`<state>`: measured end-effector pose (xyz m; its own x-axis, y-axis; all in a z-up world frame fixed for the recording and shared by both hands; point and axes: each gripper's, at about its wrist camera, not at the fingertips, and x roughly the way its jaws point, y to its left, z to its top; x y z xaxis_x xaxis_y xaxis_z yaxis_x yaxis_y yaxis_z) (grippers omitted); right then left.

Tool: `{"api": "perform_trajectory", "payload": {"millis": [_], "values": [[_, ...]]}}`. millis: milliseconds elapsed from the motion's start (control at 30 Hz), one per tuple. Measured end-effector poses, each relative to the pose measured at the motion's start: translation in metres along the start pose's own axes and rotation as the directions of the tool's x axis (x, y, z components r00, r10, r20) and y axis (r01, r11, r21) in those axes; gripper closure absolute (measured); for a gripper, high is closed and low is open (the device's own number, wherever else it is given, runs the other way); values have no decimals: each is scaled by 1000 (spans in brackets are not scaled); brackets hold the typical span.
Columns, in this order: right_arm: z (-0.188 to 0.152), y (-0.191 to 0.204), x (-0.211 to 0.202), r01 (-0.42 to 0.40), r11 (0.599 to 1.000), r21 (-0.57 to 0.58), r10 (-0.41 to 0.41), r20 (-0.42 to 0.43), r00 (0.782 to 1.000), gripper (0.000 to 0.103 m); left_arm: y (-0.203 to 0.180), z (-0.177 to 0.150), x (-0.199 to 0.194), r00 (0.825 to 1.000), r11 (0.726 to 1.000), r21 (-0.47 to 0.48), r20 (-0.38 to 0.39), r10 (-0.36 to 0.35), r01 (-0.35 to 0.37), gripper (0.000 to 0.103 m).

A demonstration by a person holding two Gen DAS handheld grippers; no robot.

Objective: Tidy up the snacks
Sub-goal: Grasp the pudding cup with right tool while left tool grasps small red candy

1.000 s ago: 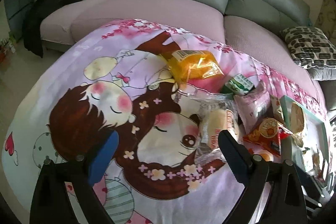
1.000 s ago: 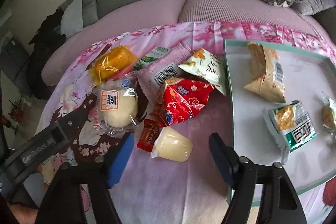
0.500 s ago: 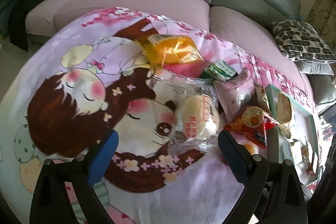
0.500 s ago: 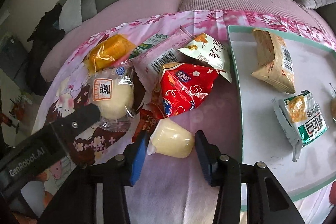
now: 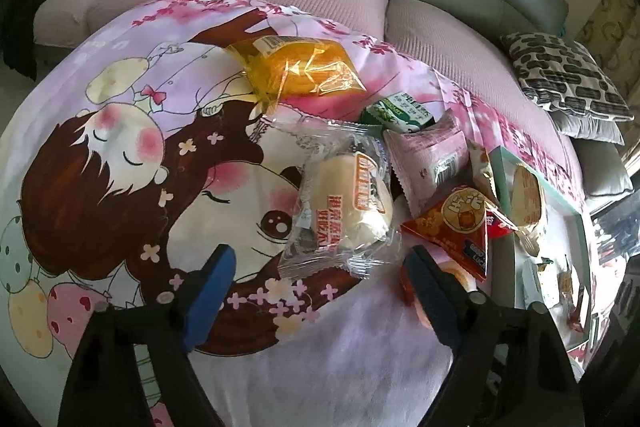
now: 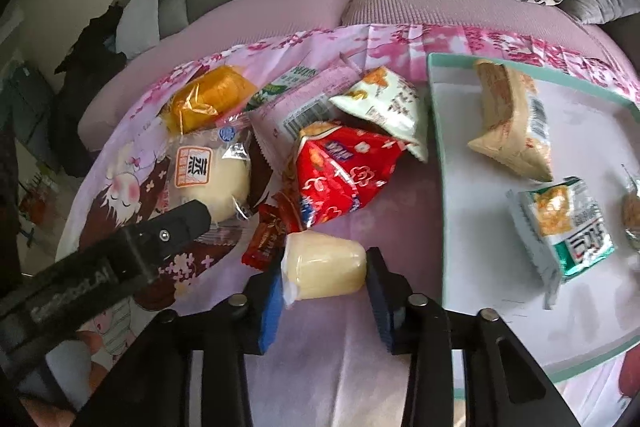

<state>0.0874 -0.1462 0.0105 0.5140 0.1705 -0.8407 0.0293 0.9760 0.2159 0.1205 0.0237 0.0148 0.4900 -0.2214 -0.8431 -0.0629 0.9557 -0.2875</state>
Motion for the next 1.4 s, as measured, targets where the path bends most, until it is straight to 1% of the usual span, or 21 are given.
{"api": "perform_trajectory", "payload": {"millis": [133, 200, 233, 267, 367, 400, 433, 533, 667, 833, 967, 1033, 1067, 1167, 1267, 1300, 1400], "values": [[2, -4, -12, -6, 1000, -1, 6, 26, 1000, 64, 3, 0, -2, 1000, 1000, -14, 3, -7, 7, 16], [2, -8, -17, -10, 1000, 10, 10, 23, 1000, 64, 2, 0, -3, 1000, 1000, -13, 6, -3, 3, 18], [2, -10, -20, -10, 1000, 14, 9, 23, 1000, 64, 1, 0, -3, 1000, 1000, -11, 5, -6, 6, 25], [3, -12, -25, -9, 1000, 16, 8, 33, 999, 64, 0, -1, -4, 1000, 1000, -9, 0, -14, 14, 28], [5, -21, -36, -9, 999, 32, 7, 57, 998, 64, -5, -2, -2, 999, 999, 1, -16, -36, 36, 29], [5, -26, -39, -11, 999, 45, 8, 63, 998, 64, -8, -3, -1, 999, 999, 7, -23, -43, 43, 31], [6, -29, -41, -11, 999, 51, 8, 64, 998, 64, -10, -3, -1, 998, 999, 11, -28, -52, 53, 35], [7, -36, -44, 5, 998, 69, -10, 63, 998, 64, -20, -7, 3, 996, 996, 42, -53, -73, 75, 39], [8, -45, -48, 6, 996, 93, -13, 70, 997, 64, -35, -13, 9, 992, 992, 82, -92, -90, 98, 46], [8, -55, -50, 9, 993, 118, -18, 73, 997, 64, -50, -17, 17, 990, 986, 132, -112, -86, 101, 48], [8, -59, -50, 7, 992, 126, -15, 68, 998, 64, -58, -19, 26, 991, 983, 162, -107, -74, 91, 50], [8, -59, -49, 6, 992, 127, -14, 66, 998, 64, -60, -19, 27, 993, 981, 172, -95, -76, 92, 56], [8, -59, -48, 5, 992, 127, -14, 65, 998, 64, -62, -19, 28, 993, 980, 178, -92, -75, 90, 57], [7, -58, -47, 8, 992, 129, -16, 62, 998, 64, -66, -20, 31, 995, 976, 206, -83, -52, 68, 66], [7, -57, -47, 9, 992, 129, -17, 63, 998, 64, -67, -21, 31, 996, 973, 223, -76, -49, 65, 73], [7, -57, -47, 9, 992, 129, -17, 63, 998, 64, -67, -21, 31, 996, 972, 226, -75, -49, 64, 86], [8, -57, -48, 8, 992, 129, -16, 64, 998, 64, -66, -21, 29, 995, 971, 230, -78, -57, 73, 86]]}}
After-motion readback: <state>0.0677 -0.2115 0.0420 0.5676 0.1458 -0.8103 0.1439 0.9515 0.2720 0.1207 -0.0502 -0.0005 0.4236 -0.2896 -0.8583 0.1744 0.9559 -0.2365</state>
